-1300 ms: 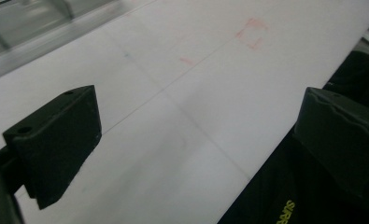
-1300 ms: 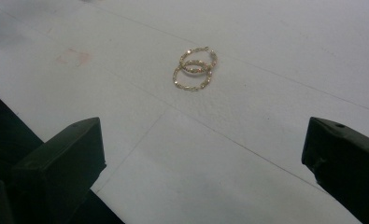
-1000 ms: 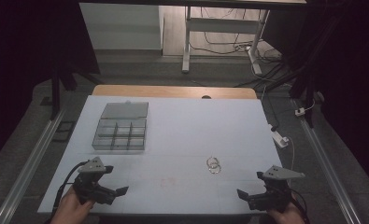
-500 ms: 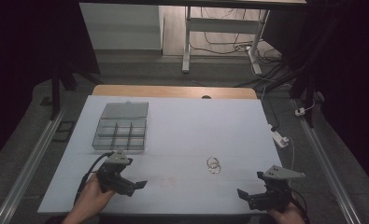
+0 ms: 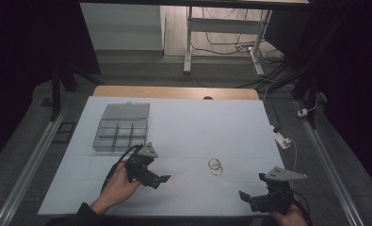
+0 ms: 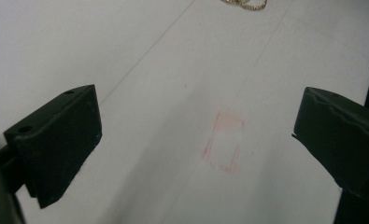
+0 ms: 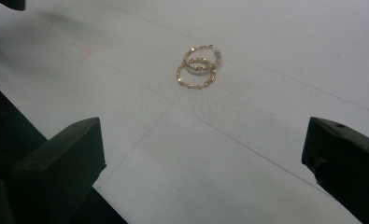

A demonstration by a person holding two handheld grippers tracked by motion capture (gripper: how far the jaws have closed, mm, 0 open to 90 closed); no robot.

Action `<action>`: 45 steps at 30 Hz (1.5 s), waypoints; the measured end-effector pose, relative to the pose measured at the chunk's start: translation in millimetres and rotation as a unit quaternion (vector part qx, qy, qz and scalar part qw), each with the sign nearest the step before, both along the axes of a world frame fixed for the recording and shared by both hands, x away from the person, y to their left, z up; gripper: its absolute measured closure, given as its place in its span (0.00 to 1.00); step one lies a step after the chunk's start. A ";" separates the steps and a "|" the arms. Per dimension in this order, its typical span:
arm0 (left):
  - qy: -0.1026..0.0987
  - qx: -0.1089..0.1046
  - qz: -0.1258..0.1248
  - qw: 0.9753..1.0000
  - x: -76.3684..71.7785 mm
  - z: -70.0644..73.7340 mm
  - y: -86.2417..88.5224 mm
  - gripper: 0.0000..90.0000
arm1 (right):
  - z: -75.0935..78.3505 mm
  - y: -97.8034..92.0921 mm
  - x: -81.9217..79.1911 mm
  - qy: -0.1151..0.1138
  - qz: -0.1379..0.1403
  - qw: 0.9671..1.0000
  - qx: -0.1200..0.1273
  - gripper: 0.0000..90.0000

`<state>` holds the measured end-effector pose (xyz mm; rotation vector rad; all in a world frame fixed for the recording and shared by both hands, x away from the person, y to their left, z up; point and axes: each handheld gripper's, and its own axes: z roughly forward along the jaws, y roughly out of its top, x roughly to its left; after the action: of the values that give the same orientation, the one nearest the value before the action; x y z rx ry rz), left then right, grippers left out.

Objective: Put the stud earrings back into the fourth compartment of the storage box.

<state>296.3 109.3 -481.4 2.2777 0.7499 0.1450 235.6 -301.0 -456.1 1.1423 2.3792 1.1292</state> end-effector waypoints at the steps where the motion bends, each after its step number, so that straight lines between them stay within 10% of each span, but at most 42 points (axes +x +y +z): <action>1: -0.001 0.002 -0.003 1.000 2.8 -0.1 -4.4 0.02 | -0.1 -0.1 0.1 0.000 0.000 1.000 0.000 0.00; 30: -0.010 0.030 -0.105 0.994 56.0 -23.0 -129.9 0.05 | 0.0 -2.6 0.8 0.004 -0.003 1.000 0.009 0.00; 45: -0.002 0.019 -0.132 0.991 62.5 -32.9 -163.5 0.76 | -0.6 1.8 -0.6 -0.001 0.003 1.000 -0.010 0.00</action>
<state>358.7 -54.2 -514.3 2.3867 0.4394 0.0393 235.0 -299.2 -456.7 1.1288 2.3885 1.1058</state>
